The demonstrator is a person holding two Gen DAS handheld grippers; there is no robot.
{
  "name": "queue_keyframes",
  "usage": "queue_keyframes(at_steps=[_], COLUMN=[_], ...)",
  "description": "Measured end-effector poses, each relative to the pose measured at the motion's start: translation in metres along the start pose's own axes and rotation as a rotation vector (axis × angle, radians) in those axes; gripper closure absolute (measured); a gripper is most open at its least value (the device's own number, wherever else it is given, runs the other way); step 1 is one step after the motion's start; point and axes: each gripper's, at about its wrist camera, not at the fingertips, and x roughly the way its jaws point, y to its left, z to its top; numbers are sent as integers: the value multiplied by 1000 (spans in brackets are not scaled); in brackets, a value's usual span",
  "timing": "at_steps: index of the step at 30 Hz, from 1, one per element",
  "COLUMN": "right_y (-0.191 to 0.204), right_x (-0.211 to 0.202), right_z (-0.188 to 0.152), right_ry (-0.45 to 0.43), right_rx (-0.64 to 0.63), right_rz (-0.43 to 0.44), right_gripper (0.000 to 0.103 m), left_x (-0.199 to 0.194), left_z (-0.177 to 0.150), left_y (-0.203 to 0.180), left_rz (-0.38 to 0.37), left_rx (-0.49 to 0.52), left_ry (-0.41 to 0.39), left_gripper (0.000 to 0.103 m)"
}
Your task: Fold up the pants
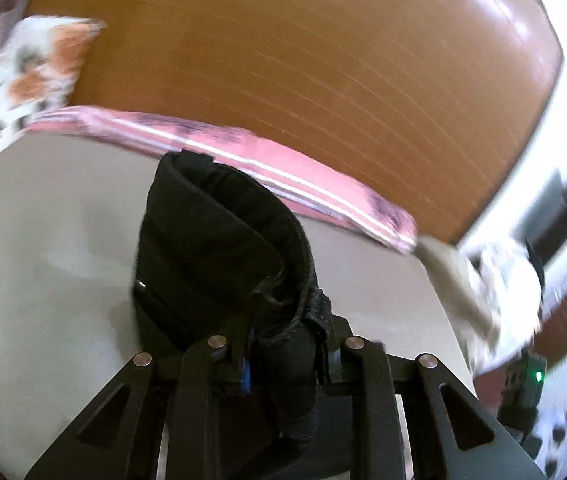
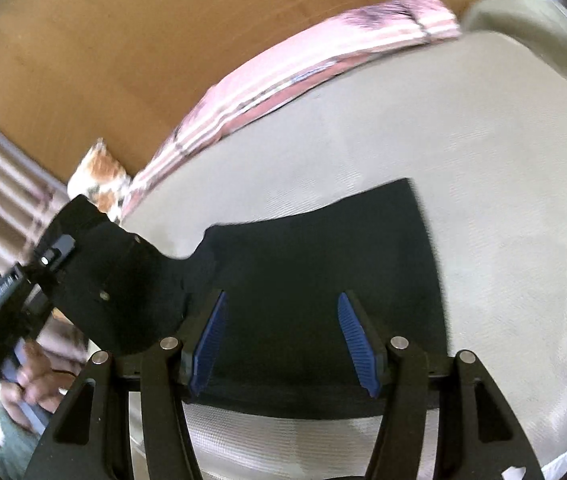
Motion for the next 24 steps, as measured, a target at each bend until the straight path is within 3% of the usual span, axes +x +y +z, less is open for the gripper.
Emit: queue_keyframes(at_steps=[7, 10, 14, 19, 21, 24], right_y=[-47, -63, -71, -76, -75, -69], right_x=[-20, -27, -26, -18, -13, -2], right_z=[-2, -3, -3, -2, 0, 6], right_ry=[-25, -35, -30, -12, 6, 53], right_rx=[111, 145, 154, 159, 147, 98], right_rz=[-22, -26, -33, -28, -15, 49], right_gripper=[48, 48, 47, 47, 47, 48], left_x=[74, 102, 127, 126, 117, 88], left_z=[-45, -70, -104, -131, -132, -128], left_y=[-78, -87, -97, -123, -127, -131], left_rz=[-89, -83, -12, 51, 24, -87], left_rx=[171, 186, 301, 498, 513, 534], left_ry=[193, 276, 332, 319, 345, 357], left_gripper=[79, 80, 79, 70, 66, 62])
